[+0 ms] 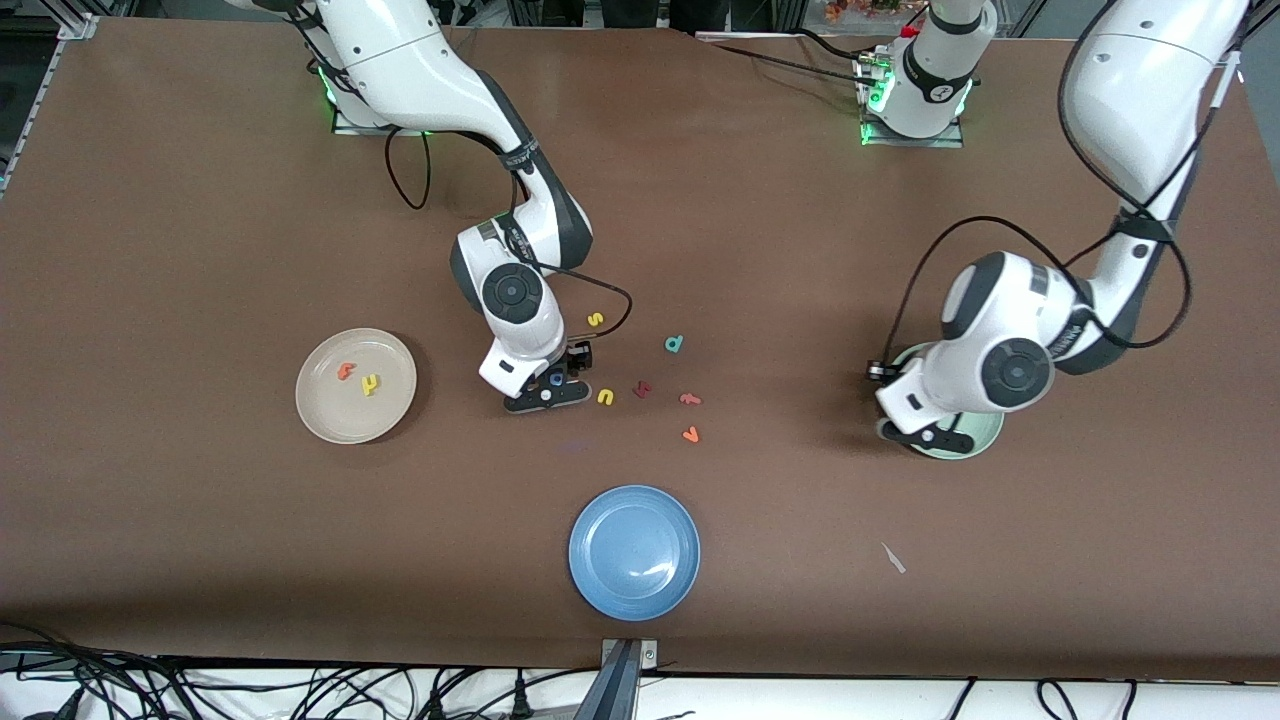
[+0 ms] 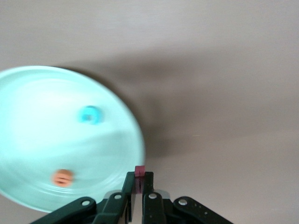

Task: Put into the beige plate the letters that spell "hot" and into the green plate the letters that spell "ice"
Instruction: 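Grasp the blue ring with the right gripper while the left grasps maroon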

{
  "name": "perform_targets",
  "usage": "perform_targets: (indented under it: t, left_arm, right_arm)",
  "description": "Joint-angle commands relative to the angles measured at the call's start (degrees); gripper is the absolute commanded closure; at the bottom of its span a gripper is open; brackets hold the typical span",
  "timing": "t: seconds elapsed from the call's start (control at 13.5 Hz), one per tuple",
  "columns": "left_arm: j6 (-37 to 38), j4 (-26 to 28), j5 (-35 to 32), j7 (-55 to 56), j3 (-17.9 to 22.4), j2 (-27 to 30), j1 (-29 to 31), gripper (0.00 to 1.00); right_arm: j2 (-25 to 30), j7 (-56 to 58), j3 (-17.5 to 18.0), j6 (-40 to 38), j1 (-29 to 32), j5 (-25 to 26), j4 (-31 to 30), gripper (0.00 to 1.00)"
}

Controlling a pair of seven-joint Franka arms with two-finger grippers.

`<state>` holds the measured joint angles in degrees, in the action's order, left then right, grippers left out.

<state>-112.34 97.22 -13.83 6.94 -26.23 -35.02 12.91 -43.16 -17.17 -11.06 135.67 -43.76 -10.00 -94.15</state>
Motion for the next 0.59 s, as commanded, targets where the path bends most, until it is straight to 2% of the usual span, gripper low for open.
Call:
perform_targets:
  t: [0.0, 0.07, 0.3, 0.37, 0.45, 0.52]
  left_arm:
    - [0.6, 0.5, -2.9, -5.6, -0.5, -2.1, 3.2, 1.00]
    - [0.6, 0.6, -2.8, -5.6, -0.6, -3.1, 3.1, 1.00]
    - [0.5, 0.7, -2.8, -5.4, -0.6, -3.9, 2.8, 1.00]
    - [0.5, 0.7, -2.8, -5.4, -0.6, -4.0, 2.9, 0.70]
    - [0.5, 0.7, -2.8, -5.1, -0.6, -4.0, 3.0, 0.01]
    - [0.7, 0.7, -2.8, -5.2, -0.6, -3.9, 3.2, 0.00]
  right_arm:
    - [-1.4, -1.6, -0.3, -0.8, -0.4, 0.0, 2.2, 0.35]
    - [-1.4, -2.0, -0.3, -0.8, -0.4, 0.1, 2.2, 0.39]
    - [-1.5, -2.2, -0.3, -0.8, -0.4, 0.0, 2.2, 0.43]
    - [-1.5, -2.2, -0.3, -0.8, -0.4, 0.0, 2.2, 0.47]
    - [-1.5, -2.2, -0.3, -0.8, -0.4, 0.0, 2.2, 0.49]
    - [-1.6, -2.4, -0.3, -0.6, -0.4, 0.0, 2.5, 0.51]
